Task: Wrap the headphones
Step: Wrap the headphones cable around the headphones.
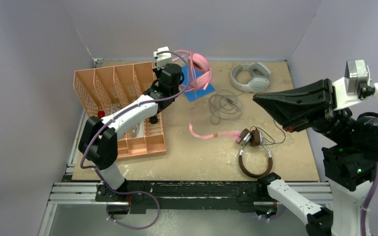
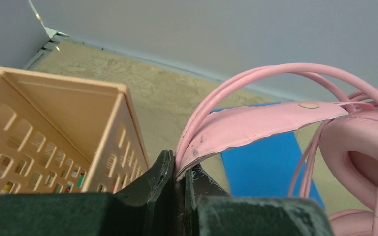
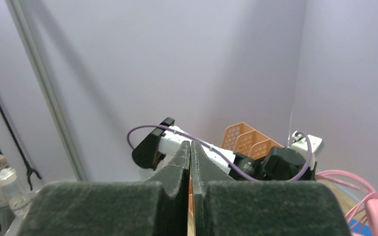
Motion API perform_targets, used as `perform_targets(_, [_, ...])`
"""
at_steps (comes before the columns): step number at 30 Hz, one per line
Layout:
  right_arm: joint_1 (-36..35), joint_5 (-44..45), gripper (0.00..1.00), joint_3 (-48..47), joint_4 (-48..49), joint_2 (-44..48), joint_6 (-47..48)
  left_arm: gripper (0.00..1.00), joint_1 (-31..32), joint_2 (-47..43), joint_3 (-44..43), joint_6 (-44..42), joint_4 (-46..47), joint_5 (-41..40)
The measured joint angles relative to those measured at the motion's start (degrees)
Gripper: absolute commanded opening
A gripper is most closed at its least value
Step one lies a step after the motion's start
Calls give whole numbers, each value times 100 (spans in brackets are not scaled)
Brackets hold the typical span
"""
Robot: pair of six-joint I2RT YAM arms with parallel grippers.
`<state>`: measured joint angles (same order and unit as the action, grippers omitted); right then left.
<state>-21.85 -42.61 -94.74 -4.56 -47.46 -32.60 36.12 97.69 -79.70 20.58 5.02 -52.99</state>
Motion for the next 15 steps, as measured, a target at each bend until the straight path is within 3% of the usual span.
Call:
perform_targets(6, [-2, 487, 0, -372, -72, -632, 57, 0, 251, -87, 555, -13, 0, 297])
perform_targets(10, [-2, 1180, 0, -522, -741, -1064, 481, 0, 433, -417, 1202, -7, -76, 396])
perform_targets(13, [-2, 1790, 3, 337, -988, -988, 903, 0, 444, -772, 1497, -7, -315, 431])
perform_targets(15, [0, 2079, 16, 1346, -1121, -782, 1147, 0, 422, -1056, 1513, -9, -452, 474])
